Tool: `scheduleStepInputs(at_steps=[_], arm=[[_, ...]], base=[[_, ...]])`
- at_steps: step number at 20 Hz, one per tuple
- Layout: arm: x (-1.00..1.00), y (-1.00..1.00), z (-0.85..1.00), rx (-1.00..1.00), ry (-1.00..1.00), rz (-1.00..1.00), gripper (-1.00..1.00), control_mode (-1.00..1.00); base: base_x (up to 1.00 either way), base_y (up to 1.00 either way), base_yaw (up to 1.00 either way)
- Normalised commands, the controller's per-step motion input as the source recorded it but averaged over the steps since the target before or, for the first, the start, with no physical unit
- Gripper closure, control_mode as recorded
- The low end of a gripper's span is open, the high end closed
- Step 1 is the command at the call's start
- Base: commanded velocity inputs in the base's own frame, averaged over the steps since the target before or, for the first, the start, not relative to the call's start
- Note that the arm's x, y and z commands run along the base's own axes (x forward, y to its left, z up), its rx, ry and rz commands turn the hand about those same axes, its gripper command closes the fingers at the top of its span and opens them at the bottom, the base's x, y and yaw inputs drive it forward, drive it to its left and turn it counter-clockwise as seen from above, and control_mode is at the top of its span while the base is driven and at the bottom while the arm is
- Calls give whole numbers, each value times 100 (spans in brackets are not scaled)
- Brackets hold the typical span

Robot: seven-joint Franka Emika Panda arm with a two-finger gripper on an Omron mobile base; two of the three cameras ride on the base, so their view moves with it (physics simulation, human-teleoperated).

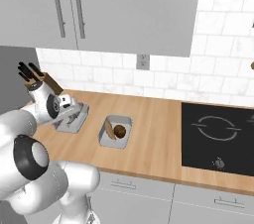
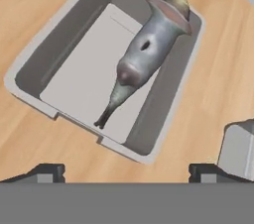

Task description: Take the meat container that has the fish and place it on the second highest rack of the freezer. Then take the vegetable container that has the mushroom and sweet potato and place it on the highest rack of the freezer.

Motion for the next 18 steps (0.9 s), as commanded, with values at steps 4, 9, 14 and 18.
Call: scheduleStepInputs(at_steps=[4,9,14,18], arm=[[6,9,-12,-3,3,12,-100,-100],[16,41,-12,-9,4,28,-100,-100],[27,8,-38,-7,11,21,-100,-100],[10,6,-38,-5,1,9,-100,-100]], base=[[0,0,0],[0,0,0],[0,0,0],[0,0,0]])
